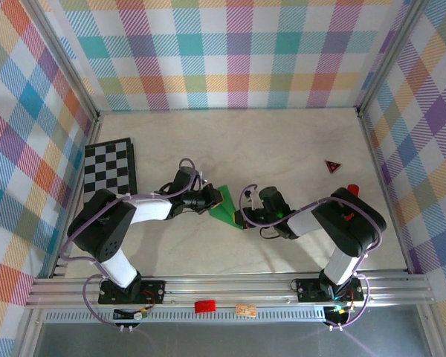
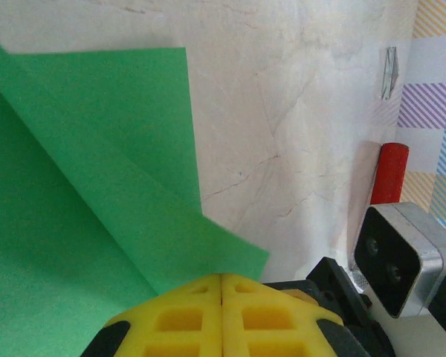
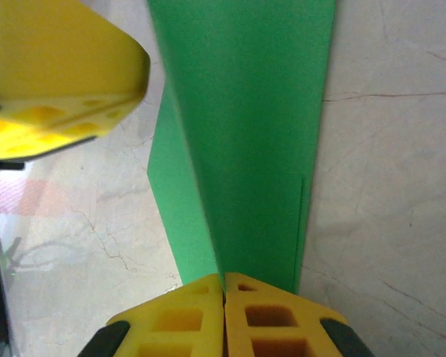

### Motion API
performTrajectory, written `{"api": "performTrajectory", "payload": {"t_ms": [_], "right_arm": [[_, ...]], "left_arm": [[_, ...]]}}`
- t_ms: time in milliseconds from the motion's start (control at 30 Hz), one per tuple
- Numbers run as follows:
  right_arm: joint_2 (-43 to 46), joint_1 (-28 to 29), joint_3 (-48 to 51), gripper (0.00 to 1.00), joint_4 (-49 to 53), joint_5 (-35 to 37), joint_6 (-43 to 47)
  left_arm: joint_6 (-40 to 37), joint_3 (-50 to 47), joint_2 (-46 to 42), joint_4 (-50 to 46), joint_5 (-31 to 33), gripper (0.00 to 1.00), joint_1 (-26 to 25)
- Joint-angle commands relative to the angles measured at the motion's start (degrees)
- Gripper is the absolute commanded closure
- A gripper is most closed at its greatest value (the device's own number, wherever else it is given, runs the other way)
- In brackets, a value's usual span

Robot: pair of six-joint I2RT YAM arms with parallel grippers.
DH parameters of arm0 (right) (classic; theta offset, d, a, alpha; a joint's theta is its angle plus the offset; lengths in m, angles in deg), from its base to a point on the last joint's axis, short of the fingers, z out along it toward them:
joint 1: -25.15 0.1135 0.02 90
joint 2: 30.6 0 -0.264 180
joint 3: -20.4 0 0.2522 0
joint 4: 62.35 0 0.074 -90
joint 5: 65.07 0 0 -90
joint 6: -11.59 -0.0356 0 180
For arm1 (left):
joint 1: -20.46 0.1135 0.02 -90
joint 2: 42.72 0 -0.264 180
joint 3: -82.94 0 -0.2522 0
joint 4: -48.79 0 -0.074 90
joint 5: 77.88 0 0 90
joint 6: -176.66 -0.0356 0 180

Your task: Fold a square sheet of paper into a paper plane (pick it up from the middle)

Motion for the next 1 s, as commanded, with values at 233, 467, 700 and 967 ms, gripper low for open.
{"api": "performTrajectory", "payload": {"t_ms": [233,467,700,967], "right_arm": [[-2.2,-0.8,1.3,0.90,-1.0,-3.9,-3.6],[-3.0,-1.6,1.1,0.90,-1.2,-5.4,-5.2],[-4.2,-2.5,0.4,0.92,-1.1,-8.0,-6.7],[-5.9,-3.5,-1.5,0.93,1.7,-10.4,-7.7]], "left_arm": [[1.1,-0.1,2.7,3.0,0.4,0.93,-1.4],[1.3,0.5,4.3,3.4,1.8,0.93,-1.8],[1.4,0.4,4.8,3.4,2.7,0.93,-1.9],[1.3,1.1,5.1,3.5,2.8,0.93,-1.9]]}}
